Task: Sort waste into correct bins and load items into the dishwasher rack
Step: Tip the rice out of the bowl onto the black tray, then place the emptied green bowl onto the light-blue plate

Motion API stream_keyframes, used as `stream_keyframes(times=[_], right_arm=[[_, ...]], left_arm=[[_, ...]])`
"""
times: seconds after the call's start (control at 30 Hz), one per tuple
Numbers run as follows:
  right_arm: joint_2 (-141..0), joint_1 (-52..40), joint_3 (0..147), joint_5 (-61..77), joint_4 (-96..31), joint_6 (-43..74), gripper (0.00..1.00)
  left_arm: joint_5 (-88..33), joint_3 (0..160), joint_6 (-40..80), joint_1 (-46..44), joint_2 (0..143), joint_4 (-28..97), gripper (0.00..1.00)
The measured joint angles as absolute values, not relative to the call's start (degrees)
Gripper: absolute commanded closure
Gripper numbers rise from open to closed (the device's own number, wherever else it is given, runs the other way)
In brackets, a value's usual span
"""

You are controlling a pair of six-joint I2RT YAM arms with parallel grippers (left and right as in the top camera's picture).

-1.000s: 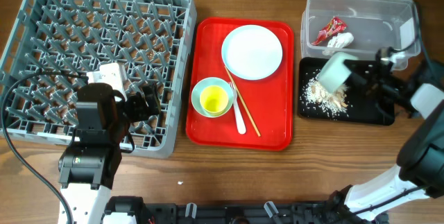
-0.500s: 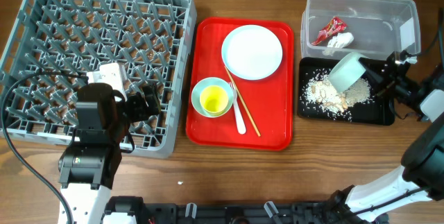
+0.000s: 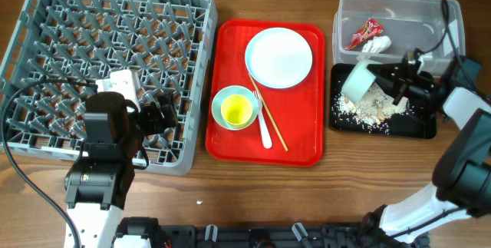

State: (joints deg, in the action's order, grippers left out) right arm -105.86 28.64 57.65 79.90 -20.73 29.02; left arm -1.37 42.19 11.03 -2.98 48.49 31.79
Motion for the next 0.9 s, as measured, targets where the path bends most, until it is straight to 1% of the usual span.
stream_keyframes(times=[0.2, 0.43, 0.6, 0.63, 0.8, 0.9], right_arm=[[-93.32, 24.05, 57.67, 73.06, -22.74, 29.08, 0.96], [-82.21, 15.44, 57.67, 58.33, -26.15, 28.56, 0.96], [-80.44, 7.18, 59.31, 48.16, -27.90, 26.41, 0.96], [-80.44, 6.76, 59.53, 47.68, -27.97, 25.87, 0.96], [-80.53, -3.14, 68.66, 34.76, -34.35, 22.33, 0.96], [-81.71, -7.03, 74.13, 29.74, -36.88, 19.84, 0.96]], left_arm=[[-1.37, 42.19, 11.03, -2.98, 48.49, 31.79, 0.00], [-1.37, 42.19, 11.03, -2.98, 48.49, 31.79, 0.00], [-1.37, 42.19, 11.03, -2.98, 48.49, 31.79, 0.00], [-1.39, 42.19, 11.03, -2.98, 48.49, 31.79, 0.00], [-1.39, 42.19, 11.03, -2.98, 48.49, 31.81, 0.00], [-1.37, 42.19, 11.03, -2.98, 48.49, 31.81, 0.00]])
